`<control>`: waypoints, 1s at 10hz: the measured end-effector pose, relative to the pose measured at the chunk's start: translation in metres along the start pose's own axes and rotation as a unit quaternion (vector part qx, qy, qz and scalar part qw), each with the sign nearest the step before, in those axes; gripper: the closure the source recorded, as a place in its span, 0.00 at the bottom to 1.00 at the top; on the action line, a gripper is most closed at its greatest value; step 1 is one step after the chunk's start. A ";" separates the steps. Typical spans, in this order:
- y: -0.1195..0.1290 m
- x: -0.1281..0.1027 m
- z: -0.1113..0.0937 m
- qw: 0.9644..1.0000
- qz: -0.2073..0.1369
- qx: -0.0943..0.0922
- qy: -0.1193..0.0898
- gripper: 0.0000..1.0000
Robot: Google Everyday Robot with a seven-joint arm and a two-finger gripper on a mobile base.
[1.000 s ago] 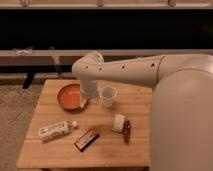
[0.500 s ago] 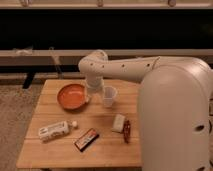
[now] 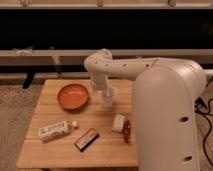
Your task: Place the ceramic cup in the ceramic bowl
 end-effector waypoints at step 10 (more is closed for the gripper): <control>0.023 -0.006 -0.032 0.996 -0.022 0.090 0.000 1.00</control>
